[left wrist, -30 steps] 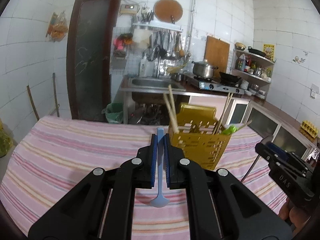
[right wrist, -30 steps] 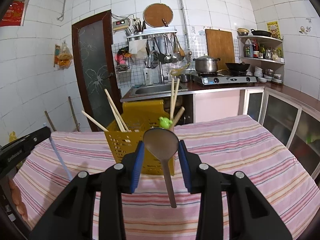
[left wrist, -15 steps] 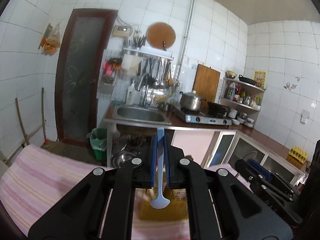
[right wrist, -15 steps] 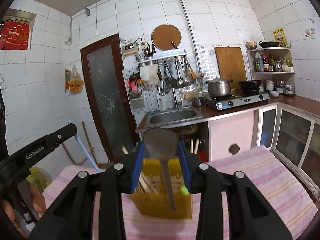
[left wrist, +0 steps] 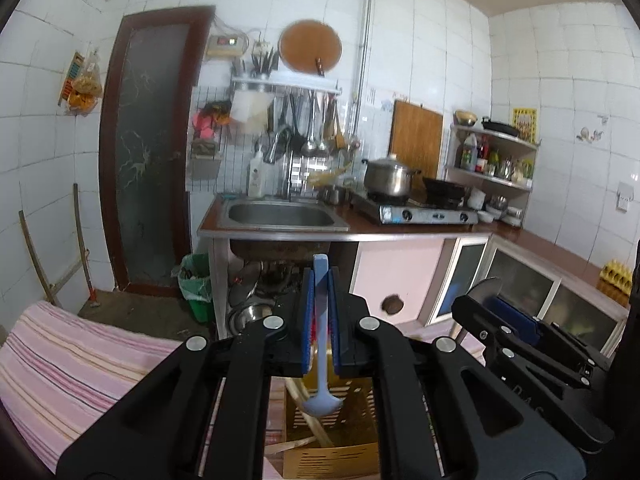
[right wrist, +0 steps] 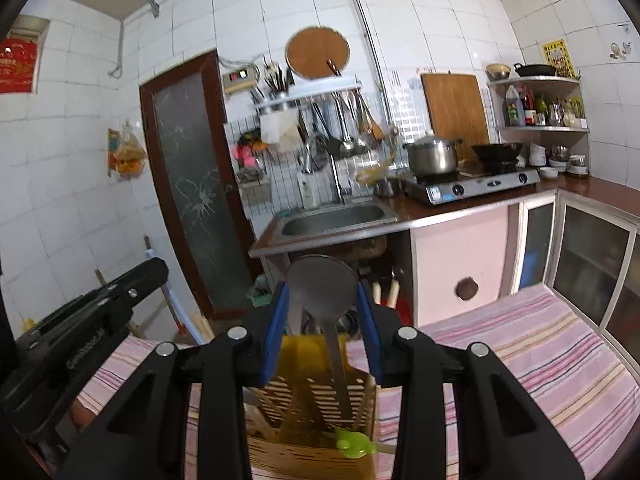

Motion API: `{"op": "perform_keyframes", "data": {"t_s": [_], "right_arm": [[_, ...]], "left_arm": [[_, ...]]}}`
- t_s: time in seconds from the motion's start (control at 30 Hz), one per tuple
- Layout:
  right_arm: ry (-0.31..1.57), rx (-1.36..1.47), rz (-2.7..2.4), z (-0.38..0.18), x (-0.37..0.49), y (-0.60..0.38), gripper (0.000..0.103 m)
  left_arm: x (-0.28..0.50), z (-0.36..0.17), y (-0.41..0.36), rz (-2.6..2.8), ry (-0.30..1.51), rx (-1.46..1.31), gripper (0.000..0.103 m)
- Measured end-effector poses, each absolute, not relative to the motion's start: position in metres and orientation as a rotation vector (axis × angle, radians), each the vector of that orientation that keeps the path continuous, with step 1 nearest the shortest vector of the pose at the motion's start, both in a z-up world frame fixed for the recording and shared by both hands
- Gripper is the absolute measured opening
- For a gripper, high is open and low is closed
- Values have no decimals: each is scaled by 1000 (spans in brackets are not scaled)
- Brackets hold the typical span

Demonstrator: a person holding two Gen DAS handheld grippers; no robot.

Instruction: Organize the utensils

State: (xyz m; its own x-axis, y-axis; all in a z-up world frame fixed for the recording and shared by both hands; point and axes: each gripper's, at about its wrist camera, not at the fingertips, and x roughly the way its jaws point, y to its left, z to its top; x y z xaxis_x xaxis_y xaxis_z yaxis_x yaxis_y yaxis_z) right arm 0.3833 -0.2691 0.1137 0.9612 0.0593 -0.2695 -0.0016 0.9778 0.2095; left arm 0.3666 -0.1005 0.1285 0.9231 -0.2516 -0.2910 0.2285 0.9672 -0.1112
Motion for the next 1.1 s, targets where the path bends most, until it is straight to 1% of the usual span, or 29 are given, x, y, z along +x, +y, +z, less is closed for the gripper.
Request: {"op": "perform_keyframes", "data": {"t_s": [0.13, 0.2, 0.23, 0.27, 0.3, 0.33, 0.37, 0.4, 0.43, 0.47, 0.5, 0.57, 0.6, 0.63, 0.67, 0.83, 0.97, 1.1], "right_arm": [[322, 191, 12, 99, 393, -272, 35], [351, 183, 2, 97, 394, -272, 38], [363, 177, -7, 98, 393, -273, 42], [364, 172, -18, 101, 388, -274, 50], [362, 169, -29, 103, 383, -275, 54], [360, 167, -40, 107, 377, -276, 56], [361, 164, -44, 112, 369, -278, 56], [361, 162, -47, 116, 363, -279, 56], [358, 156, -57, 119, 352, -281, 58], [357, 144, -69, 123, 340, -282, 63], [355, 135, -75, 125, 328, -282, 66], [349, 120, -79, 127, 303, -282, 74], [348, 114, -81, 126, 292, -281, 76], [346, 108, -81, 124, 279, -279, 79], [345, 105, -79, 123, 270, -278, 82], [311, 73, -62, 100, 204, -259, 95], [308, 67, -42, 66, 163, -244, 98], [315, 73, -62, 37, 141, -239, 98]], "left_arm": [[375, 117, -93, -247, 349, -99, 7], [372, 117, -91, -246, 365, -98, 7], [368, 120, -89, -243, 370, -91, 7], [363, 123, -87, -239, 370, -84, 9], [357, 126, -84, -232, 373, -75, 13], [352, 128, -83, -228, 374, -70, 26], [344, 131, -79, -222, 370, -68, 41], [332, 136, -73, -210, 357, -70, 47], [322, 139, -68, -200, 348, -73, 57], [314, 141, -64, -194, 344, -75, 63], [302, 144, -57, -187, 342, -78, 66], [284, 144, -47, -173, 344, -79, 80], [270, 143, -39, -159, 340, -81, 84], [257, 140, -33, -147, 331, -81, 92], [247, 138, -29, -138, 322, -82, 97], [187, 110, -7, -109, 315, -103, 98], [150, 78, -1, -95, 346, -90, 98], [116, 44, 5, -115, 350, -130, 98]]}}
